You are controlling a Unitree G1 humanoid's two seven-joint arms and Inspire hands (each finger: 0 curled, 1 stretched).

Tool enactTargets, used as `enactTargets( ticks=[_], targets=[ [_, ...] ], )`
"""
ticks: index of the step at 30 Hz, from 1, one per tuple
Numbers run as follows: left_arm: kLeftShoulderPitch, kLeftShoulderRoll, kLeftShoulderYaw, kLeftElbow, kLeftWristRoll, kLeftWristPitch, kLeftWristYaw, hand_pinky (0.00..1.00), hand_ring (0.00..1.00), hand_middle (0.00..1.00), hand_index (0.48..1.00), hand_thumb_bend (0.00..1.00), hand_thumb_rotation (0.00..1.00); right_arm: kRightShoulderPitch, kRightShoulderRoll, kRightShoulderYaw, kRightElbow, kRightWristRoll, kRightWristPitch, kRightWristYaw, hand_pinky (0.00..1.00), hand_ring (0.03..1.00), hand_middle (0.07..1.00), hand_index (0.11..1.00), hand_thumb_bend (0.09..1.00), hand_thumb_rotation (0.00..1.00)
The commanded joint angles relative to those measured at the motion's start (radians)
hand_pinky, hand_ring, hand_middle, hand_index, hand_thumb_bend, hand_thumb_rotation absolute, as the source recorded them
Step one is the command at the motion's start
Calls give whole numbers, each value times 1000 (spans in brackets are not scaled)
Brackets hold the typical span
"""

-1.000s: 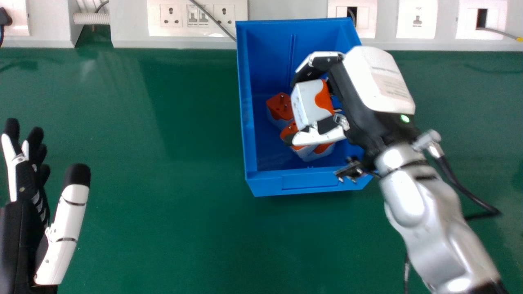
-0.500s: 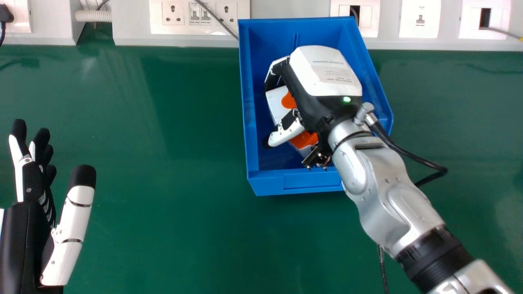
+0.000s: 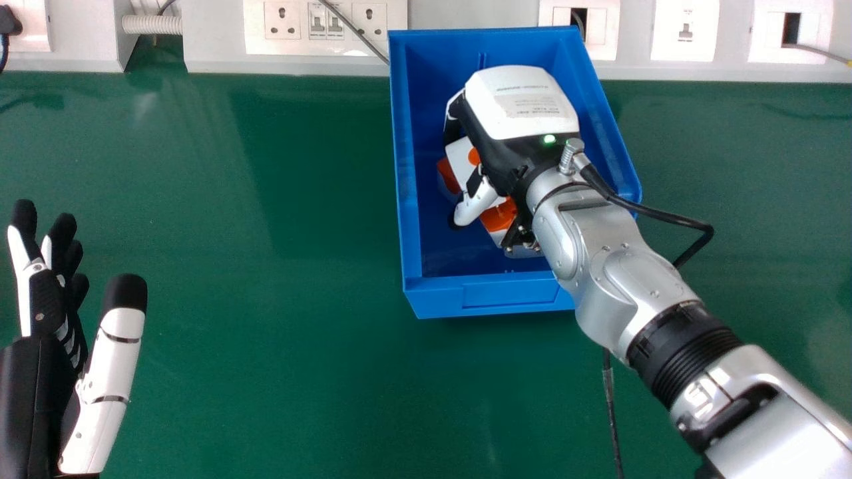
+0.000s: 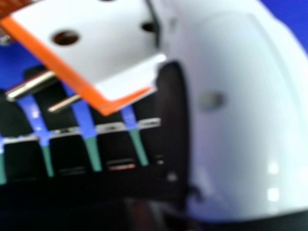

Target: Pick all objects and put in blue box

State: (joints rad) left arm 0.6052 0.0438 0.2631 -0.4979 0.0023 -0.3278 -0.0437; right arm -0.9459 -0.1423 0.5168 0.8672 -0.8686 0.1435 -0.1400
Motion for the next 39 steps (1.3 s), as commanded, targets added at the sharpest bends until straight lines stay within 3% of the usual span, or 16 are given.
enactTargets(
  ticks=[1, 4, 7, 10, 12, 13, 14, 16, 19, 26, 30, 34, 38, 39],
  targets=[
    [7, 1, 7, -17, 5, -14, 4, 1000, 1000, 1000, 1000, 499, 821, -53, 4, -5, 18, 14, 1, -28, 302, 454, 554, 521, 488, 0],
    [10, -3, 0, -24, 2, -5, 4, 1000, 1000, 1000, 1000, 472, 808, -53, 13, -10, 19, 25, -2, -63, 293, 442, 543, 536, 487, 0],
    [11, -7, -7, -24, -5, -11, 3, 1000, 1000, 1000, 1000, 475, 830, -46, 34, -29, 11, 47, 30, -74, 281, 428, 530, 557, 485, 0],
    [11, -10, -10, -23, 7, -14, 8, 1000, 1000, 1000, 1000, 467, 843, -42, 53, -39, 9, 67, 58, -95, 239, 382, 495, 574, 494, 0],
    [12, -10, -12, -23, -1, -13, 3, 1000, 1000, 1000, 1000, 479, 855, -41, 52, -25, 0, 60, 75, -87, 241, 373, 485, 579, 496, 0],
    [12, -9, -13, -22, -5, -14, 1, 1000, 1000, 1000, 1000, 482, 854, -38, 49, -18, -11, 55, 84, -72, 261, 390, 480, 574, 499, 1],
    [11, -9, -13, -22, -4, -13, 1, 1000, 1000, 1000, 1000, 485, 850, -36, 43, -7, -24, 47, 92, -51, 410, 553, 626, 675, 524, 104],
    [7, -11, -14, -22, -1, -16, 3, 1000, 1000, 1000, 1000, 506, 857, -27, 31, 11, -56, 34, 114, -17, 627, 761, 821, 819, 514, 222],
    [2, -12, -15, -18, 2, -19, 5, 1000, 1000, 1000, 1000, 461, 839, -18, 16, 40, -100, 7, 155, 31, 775, 908, 956, 933, 528, 343],
    [-5, -8, -18, -22, -27, -2, -12, 1000, 1000, 1000, 1000, 572, 816, -9, 6, 46, -159, 15, 213, 75, 836, 959, 999, 973, 536, 408],
    [-8, -12, -22, -29, -28, 8, -11, 1000, 1000, 1000, 1000, 557, 827, 3, -1, 44, -197, 18, 231, 91, 854, 977, 1000, 988, 530, 432],
    [-12, -13, -22, -34, -7, 14, -4, 1000, 1000, 1000, 1000, 559, 834, 18, -6, 41, -239, 16, 254, 99, 852, 976, 1000, 988, 523, 444],
    [-9, -9, -27, -44, -24, 26, -15, 1000, 1000, 1000, 1000, 571, 824, 39, -17, 41, -314, 7, 286, 121, 857, 980, 1000, 991, 477, 463],
    [-9, -10, -27, -45, -19, 29, -12, 1000, 1000, 1000, 1000, 575, 823, 47, -20, 39, -337, 6, 292, 122, 854, 978, 1000, 990, 470, 461]
  ],
)
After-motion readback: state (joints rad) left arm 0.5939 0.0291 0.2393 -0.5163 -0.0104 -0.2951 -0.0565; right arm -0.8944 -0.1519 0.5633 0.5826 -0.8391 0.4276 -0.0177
